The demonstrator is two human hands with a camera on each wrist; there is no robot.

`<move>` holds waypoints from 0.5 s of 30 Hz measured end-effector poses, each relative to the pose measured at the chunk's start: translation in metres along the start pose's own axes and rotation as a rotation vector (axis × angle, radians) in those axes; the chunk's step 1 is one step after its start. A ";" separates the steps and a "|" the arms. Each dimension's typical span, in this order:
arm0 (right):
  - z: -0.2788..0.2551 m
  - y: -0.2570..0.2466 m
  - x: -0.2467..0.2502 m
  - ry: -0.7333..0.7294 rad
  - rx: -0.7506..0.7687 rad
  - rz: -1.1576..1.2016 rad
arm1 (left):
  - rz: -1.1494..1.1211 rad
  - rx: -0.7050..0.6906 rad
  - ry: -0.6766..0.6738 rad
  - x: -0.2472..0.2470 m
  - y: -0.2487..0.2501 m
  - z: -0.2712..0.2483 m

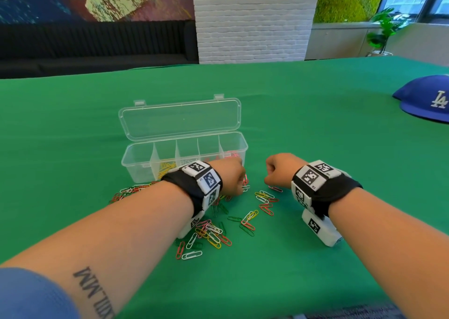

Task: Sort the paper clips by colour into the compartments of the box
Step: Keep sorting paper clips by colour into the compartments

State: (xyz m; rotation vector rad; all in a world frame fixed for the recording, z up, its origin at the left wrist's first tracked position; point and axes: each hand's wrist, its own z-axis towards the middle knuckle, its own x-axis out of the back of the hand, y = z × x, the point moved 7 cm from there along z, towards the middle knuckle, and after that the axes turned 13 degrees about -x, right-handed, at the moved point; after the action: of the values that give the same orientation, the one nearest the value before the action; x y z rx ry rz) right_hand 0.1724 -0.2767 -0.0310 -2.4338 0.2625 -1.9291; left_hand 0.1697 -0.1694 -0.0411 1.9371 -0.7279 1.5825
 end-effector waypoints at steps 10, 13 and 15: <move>-0.002 -0.008 -0.003 -0.118 0.049 0.126 | -0.895 0.245 0.229 0.013 -0.020 -0.023; 0.001 -0.007 -0.006 -0.124 0.017 0.112 | -1.183 0.338 0.258 0.003 -0.016 -0.028; 0.002 -0.007 -0.010 -0.141 0.025 0.110 | -1.335 0.335 0.268 -0.001 -0.013 -0.032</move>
State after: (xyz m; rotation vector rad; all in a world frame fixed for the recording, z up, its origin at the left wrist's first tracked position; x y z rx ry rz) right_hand 0.1730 -0.2685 -0.0399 -2.4683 0.3573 -1.6989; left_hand 0.1567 -0.1379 -0.0376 1.6599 0.8701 1.0092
